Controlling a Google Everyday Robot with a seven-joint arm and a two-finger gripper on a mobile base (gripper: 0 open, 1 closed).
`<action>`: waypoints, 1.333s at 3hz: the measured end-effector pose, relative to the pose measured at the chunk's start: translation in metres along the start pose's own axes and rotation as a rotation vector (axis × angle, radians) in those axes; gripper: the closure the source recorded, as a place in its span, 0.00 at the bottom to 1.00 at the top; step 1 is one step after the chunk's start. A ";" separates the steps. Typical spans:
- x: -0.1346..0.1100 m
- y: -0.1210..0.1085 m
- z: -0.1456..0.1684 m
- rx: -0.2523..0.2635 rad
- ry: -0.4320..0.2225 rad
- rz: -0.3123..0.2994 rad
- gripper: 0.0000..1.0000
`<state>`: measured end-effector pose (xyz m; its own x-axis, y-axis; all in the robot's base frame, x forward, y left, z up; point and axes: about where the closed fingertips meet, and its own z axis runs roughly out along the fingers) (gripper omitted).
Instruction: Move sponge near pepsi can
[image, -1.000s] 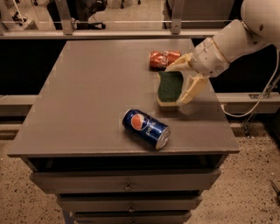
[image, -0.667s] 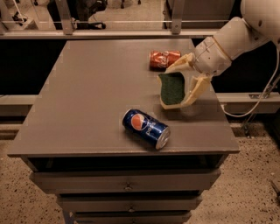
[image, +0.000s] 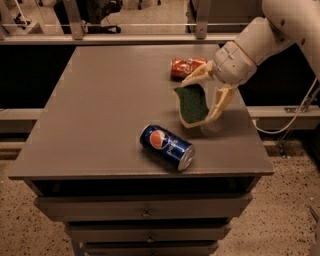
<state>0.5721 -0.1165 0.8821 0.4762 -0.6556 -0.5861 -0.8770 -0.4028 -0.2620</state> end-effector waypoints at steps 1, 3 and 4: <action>-0.009 -0.004 0.018 -0.030 -0.034 -0.041 1.00; -0.014 -0.003 0.032 -0.069 -0.043 -0.061 0.60; -0.014 -0.003 0.034 -0.078 -0.040 -0.066 0.36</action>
Offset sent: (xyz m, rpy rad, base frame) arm -0.0262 0.0259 -0.0171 -0.0153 0.0766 0.1547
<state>0.5659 -0.0837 0.8652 0.5281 -0.6009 -0.6000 -0.8356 -0.4936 -0.2411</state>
